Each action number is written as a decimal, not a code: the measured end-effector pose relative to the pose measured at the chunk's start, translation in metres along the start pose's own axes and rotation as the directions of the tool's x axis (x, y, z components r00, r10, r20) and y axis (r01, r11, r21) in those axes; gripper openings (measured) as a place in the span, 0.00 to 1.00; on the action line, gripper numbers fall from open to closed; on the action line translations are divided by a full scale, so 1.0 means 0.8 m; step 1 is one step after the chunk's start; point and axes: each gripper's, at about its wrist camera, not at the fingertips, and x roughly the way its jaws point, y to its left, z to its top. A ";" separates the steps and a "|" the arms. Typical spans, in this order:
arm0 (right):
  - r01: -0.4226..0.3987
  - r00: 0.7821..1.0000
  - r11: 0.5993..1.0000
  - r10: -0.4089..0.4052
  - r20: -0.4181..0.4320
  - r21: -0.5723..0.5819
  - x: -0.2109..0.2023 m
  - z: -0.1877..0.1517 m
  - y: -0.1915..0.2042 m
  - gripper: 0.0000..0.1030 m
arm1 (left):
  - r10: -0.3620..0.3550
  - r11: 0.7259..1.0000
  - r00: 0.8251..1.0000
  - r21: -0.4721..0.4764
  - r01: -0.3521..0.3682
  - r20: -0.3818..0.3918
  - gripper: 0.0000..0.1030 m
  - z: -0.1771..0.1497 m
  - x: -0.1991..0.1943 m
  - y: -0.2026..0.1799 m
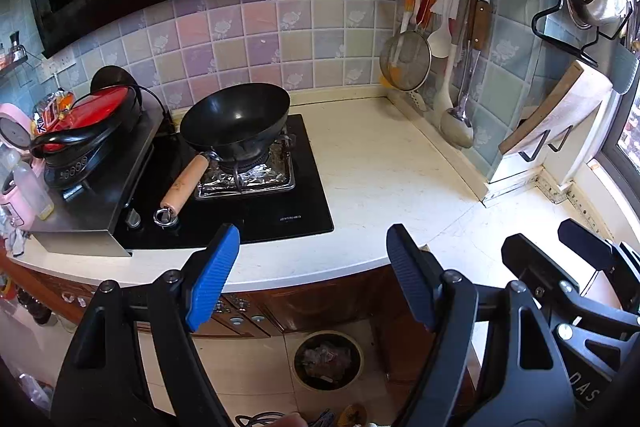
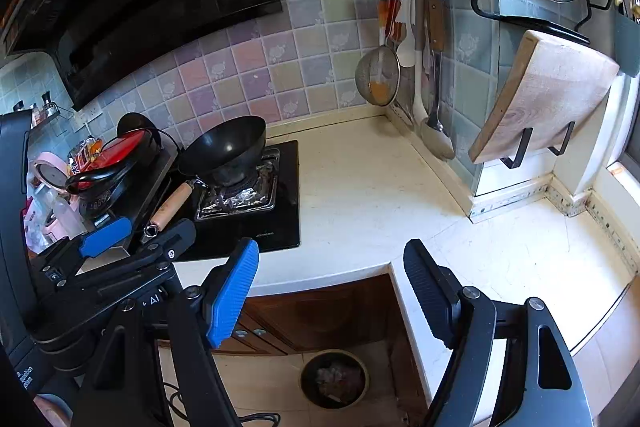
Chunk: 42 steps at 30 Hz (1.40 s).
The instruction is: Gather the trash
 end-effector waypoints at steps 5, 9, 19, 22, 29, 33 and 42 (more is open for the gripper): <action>-0.011 1.000 1.000 0.011 -0.009 0.001 0.003 0.002 -0.002 0.74 | 0.010 1.000 1.000 0.000 -0.010 -0.010 0.72 0.001 0.001 -0.002; -0.011 1.000 1.000 0.011 -0.019 0.004 0.007 0.002 -0.003 0.74 | 0.010 1.000 1.000 0.001 -0.010 -0.021 0.72 0.001 0.005 -0.004; 0.013 1.000 1.000 -0.012 -0.026 0.017 0.010 0.002 -0.007 0.74 | -0.008 1.000 0.999 0.014 0.008 -0.038 0.72 0.006 0.017 -0.011; 0.018 1.000 1.000 -0.018 -0.024 0.023 0.011 0.003 -0.010 0.74 | -0.010 1.000 0.999 0.022 0.011 -0.037 0.72 0.008 0.020 -0.014; 0.030 0.999 0.999 -0.029 -0.028 0.038 0.016 0.004 -0.015 0.74 | -0.021 0.999 0.999 0.033 0.022 -0.044 0.72 0.011 0.028 -0.018; 0.034 0.999 0.999 -0.032 -0.030 0.041 0.019 0.004 -0.018 0.74 | -0.027 0.999 0.998 0.037 0.029 -0.050 0.72 0.013 0.032 -0.019; 0.035 0.999 0.998 -0.033 -0.034 0.046 0.023 0.004 -0.019 0.74 | -0.033 0.999 0.998 0.038 0.035 -0.055 0.72 0.013 0.037 -0.019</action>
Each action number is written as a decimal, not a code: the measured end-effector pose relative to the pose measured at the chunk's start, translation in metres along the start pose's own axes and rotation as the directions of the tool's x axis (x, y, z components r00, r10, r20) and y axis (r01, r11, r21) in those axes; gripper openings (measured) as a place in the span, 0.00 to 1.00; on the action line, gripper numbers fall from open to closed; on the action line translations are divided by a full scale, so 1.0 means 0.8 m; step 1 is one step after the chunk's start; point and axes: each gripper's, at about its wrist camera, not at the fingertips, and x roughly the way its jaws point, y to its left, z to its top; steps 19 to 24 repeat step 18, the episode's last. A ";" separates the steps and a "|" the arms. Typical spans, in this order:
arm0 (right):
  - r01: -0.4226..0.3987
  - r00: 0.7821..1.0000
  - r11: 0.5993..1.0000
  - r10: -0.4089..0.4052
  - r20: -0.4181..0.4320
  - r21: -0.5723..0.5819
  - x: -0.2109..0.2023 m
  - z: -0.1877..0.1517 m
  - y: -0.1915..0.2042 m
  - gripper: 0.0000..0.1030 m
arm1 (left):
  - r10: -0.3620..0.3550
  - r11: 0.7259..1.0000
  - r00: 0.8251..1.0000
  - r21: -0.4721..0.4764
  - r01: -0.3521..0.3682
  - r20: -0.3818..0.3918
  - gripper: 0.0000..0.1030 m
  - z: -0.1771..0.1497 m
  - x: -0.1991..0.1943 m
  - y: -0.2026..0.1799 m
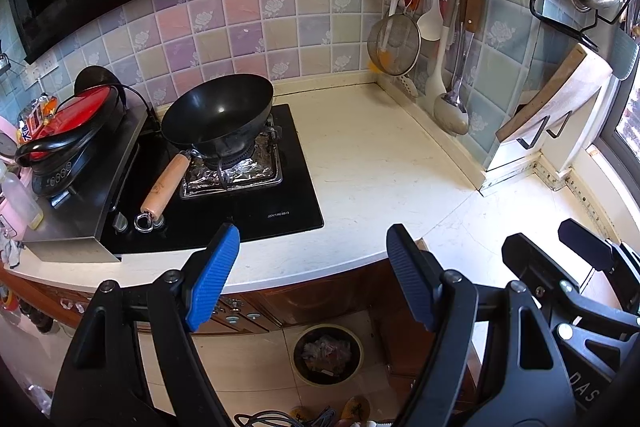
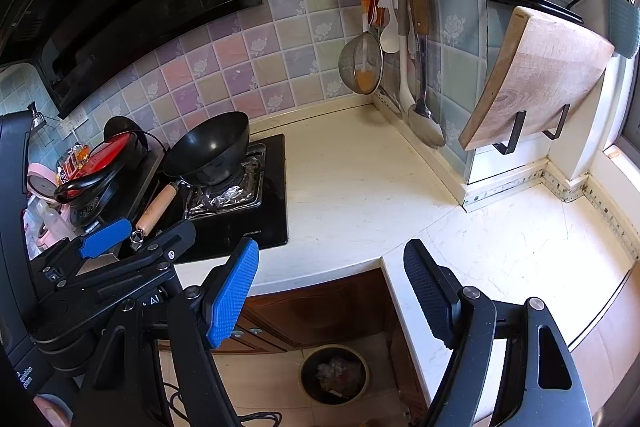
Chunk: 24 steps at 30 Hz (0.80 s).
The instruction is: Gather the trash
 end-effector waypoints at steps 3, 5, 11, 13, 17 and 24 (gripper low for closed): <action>0.006 1.000 1.000 -0.006 -0.001 0.005 0.001 -0.003 0.005 0.74 | -0.006 1.000 1.000 0.006 0.006 -0.004 0.72 0.000 0.003 0.003; 0.011 1.000 1.000 -0.011 -0.002 0.011 0.004 -0.006 0.008 0.74 | -0.011 1.000 1.000 0.009 0.011 -0.005 0.72 -0.001 0.004 0.006; 0.024 1.000 0.999 -0.024 0.002 0.020 0.002 -0.012 0.014 0.74 | -0.025 0.999 1.000 0.021 0.025 -0.005 0.72 -0.004 0.001 0.013; 0.030 1.000 0.999 -0.030 0.002 0.024 0.001 -0.015 0.016 0.74 | -0.032 0.999 0.999 0.025 0.033 -0.008 0.72 -0.006 0.000 0.015; 0.044 0.999 0.998 -0.044 0.003 0.033 -0.007 -0.020 0.024 0.74 | -0.047 0.998 0.999 0.032 0.047 -0.013 0.72 -0.008 -0.002 0.019; 0.047 0.999 0.998 -0.048 0.003 0.036 -0.009 -0.022 0.025 0.74 | -0.050 0.998 0.999 0.035 0.050 -0.014 0.72 -0.009 -0.003 0.020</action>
